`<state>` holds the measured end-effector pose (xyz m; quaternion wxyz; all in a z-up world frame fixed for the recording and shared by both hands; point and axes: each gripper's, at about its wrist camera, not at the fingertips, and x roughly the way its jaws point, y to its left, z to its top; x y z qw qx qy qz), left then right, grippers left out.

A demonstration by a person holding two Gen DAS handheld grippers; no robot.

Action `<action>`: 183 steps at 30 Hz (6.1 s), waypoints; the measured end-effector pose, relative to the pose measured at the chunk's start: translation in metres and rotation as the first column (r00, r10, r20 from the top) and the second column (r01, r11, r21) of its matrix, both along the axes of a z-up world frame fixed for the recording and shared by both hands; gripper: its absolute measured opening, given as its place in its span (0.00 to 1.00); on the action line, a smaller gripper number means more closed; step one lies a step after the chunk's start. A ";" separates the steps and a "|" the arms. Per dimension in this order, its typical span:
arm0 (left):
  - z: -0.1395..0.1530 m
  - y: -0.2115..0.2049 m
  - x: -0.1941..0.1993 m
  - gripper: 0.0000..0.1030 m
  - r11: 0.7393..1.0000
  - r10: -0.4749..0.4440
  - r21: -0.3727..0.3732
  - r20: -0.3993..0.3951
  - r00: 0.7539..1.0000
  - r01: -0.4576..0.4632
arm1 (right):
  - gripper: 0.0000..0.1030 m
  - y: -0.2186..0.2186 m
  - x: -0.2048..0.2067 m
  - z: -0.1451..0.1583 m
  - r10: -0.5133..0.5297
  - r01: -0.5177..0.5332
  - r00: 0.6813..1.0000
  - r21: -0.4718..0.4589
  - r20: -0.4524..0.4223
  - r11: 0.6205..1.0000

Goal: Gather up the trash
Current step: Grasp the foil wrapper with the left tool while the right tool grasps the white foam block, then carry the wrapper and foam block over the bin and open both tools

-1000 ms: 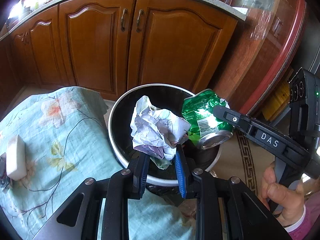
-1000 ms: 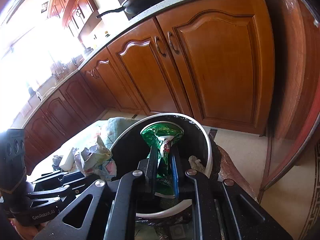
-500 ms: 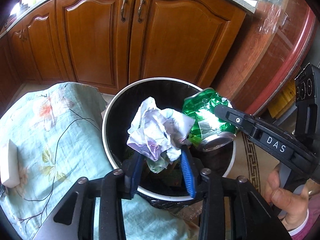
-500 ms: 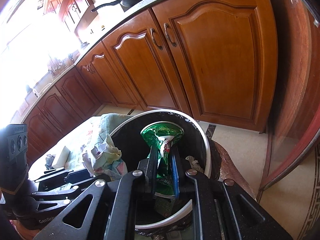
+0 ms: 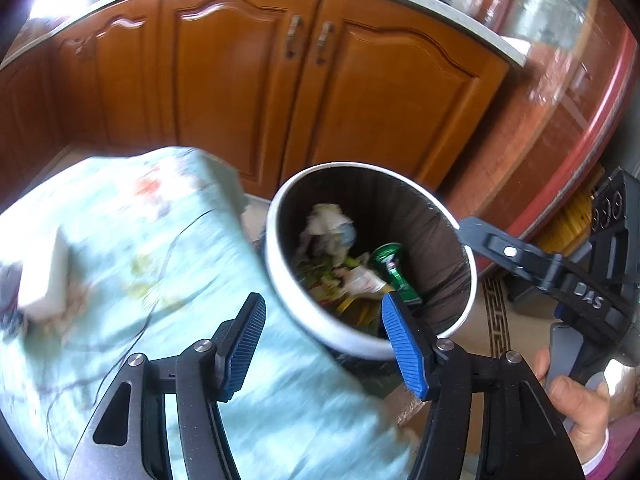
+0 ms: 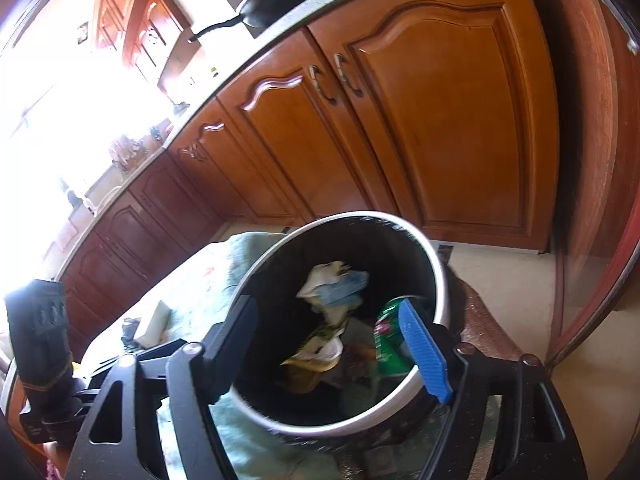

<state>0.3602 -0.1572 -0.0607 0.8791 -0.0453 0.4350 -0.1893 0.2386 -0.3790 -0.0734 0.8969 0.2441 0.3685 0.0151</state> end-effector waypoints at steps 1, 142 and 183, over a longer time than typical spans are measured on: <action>-0.001 0.008 -0.005 0.60 1.000 0.018 -0.008 -0.002 1.000 -0.018 | 0.81 0.005 -0.003 0.002 0.006 -0.006 1.000 0.004 0.006 1.000; 0.033 0.009 -0.022 0.17 0.996 -0.061 -0.059 0.019 0.998 0.062 | 0.15 -0.009 -0.025 0.001 -0.022 0.023 1.000 0.078 -0.013 0.997; 0.016 0.004 -0.005 0.53 0.998 0.003 -0.055 -0.018 1.000 -0.004 | 0.74 -0.011 -0.011 -0.012 -0.026 0.033 0.998 0.125 -0.053 0.992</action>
